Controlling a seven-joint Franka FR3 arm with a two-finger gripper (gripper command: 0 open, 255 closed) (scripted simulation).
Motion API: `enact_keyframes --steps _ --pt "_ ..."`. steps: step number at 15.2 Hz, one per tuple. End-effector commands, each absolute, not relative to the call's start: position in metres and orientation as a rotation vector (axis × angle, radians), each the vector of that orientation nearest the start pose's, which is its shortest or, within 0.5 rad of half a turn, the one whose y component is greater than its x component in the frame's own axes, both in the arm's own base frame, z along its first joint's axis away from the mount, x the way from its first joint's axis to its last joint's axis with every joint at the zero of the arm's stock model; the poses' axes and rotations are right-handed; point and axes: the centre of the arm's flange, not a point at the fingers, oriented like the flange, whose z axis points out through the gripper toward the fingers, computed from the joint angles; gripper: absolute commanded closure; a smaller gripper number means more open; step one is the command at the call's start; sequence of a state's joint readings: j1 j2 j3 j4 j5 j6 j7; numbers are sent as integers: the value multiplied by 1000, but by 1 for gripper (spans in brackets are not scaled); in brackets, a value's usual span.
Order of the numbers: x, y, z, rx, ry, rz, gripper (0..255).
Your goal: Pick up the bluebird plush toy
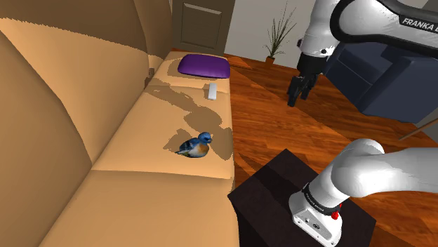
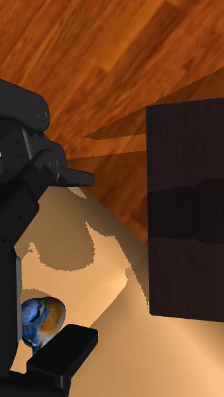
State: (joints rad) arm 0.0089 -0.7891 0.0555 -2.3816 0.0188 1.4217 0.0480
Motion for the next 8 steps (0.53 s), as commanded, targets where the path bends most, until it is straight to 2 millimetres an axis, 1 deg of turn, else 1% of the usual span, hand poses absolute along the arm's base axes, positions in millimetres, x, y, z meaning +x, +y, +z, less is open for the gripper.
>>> enact_keyframes --steps 1,8 --pt "287 25 567 -3159 3 270 0" --pt "345 50 504 -3104 -142 247 0"
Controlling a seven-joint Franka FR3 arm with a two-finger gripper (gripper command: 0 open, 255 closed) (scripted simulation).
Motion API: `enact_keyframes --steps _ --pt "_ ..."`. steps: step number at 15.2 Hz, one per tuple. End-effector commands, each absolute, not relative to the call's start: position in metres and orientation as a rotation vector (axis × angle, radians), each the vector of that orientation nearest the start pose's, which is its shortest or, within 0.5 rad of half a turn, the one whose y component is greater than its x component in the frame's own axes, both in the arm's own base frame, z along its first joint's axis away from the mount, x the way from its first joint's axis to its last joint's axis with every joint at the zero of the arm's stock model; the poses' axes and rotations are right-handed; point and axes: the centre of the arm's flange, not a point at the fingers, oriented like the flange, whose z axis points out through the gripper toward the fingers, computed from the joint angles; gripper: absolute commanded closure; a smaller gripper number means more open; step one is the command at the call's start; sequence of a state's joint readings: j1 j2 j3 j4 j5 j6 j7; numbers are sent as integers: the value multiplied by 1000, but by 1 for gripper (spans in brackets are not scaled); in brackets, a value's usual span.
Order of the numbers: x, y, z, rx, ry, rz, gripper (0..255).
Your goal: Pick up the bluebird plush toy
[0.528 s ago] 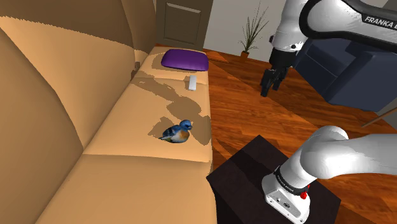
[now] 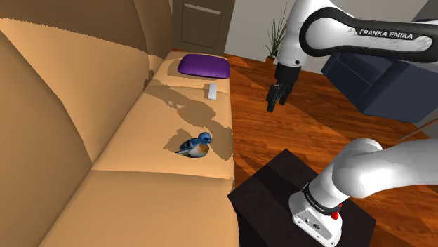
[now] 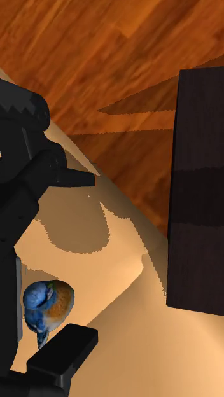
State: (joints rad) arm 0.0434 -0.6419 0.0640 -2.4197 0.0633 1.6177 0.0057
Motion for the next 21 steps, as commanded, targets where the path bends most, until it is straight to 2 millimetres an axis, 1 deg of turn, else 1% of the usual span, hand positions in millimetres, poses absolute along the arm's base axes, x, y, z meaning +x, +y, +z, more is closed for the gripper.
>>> enact_keyframes --steps 1,6,11,21 --pt "353 54 495 -3095 -162 244 0" --pt "393 78 452 -3052 -262 228 0" --pt "431 106 410 -3004 -359 212 0" --pt "503 175 331 -2901 -546 180 0"
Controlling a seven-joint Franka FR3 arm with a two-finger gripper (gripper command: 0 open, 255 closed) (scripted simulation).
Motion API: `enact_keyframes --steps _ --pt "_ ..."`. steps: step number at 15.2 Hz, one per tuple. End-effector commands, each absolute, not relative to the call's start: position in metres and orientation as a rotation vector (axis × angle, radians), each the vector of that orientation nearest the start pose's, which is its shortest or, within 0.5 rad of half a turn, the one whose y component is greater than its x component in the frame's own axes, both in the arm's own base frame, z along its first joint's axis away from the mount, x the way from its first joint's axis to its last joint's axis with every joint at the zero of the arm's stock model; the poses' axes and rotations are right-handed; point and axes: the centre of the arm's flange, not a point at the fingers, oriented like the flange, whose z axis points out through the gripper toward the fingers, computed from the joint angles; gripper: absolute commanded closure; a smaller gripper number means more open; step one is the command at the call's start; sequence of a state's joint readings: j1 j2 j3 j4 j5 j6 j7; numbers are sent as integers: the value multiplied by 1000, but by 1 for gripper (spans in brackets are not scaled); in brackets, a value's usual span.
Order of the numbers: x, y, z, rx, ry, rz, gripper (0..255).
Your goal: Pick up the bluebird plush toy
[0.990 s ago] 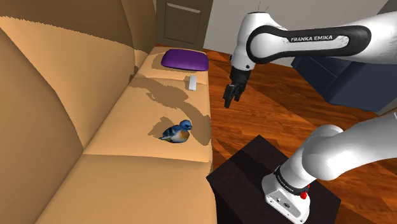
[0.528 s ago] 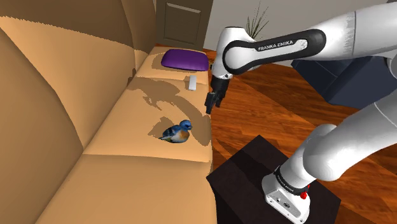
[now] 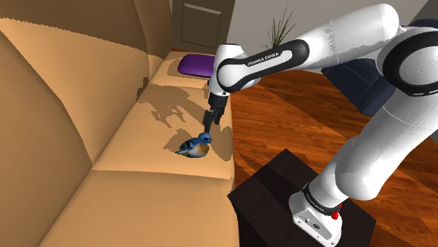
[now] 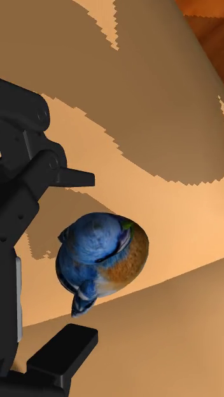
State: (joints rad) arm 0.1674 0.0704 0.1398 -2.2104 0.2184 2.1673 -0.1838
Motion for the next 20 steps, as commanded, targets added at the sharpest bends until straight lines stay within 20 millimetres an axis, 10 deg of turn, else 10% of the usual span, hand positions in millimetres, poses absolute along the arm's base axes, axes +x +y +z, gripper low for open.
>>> enact_keyframes --steps 1,10,11,20 --pt "507 180 326 -2894 -557 178 0" --pt "507 180 286 -2894 -557 178 0" --pt "507 180 286 -2894 -557 178 255" --pt "507 180 286 -2894 -557 178 255"
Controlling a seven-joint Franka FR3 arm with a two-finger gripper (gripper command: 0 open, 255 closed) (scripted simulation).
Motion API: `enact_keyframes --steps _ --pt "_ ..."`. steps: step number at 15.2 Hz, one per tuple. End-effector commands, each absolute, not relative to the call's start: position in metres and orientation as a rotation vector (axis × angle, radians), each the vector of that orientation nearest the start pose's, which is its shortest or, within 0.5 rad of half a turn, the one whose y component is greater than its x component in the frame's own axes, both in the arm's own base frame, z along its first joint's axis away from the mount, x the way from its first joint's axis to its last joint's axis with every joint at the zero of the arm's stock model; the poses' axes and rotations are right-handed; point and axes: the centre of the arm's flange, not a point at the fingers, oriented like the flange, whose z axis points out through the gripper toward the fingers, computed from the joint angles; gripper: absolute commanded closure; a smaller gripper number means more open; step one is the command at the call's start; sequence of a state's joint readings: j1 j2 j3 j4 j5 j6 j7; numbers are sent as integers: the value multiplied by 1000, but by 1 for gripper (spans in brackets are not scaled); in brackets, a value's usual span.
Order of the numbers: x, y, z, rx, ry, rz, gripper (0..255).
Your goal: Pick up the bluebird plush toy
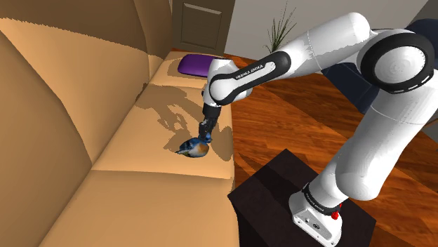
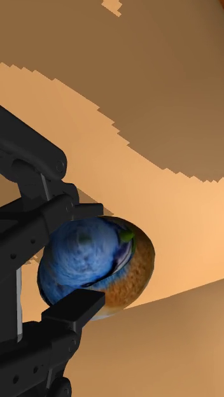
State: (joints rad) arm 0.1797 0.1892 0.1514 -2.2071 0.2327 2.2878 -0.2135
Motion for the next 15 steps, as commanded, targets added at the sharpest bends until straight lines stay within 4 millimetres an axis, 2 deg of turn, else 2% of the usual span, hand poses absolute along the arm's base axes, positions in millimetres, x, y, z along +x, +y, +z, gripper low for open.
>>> enact_keyframes --steps 1,15 --pt "507 180 291 -2894 -557 178 255" --pt "507 180 365 -2894 -557 178 255"
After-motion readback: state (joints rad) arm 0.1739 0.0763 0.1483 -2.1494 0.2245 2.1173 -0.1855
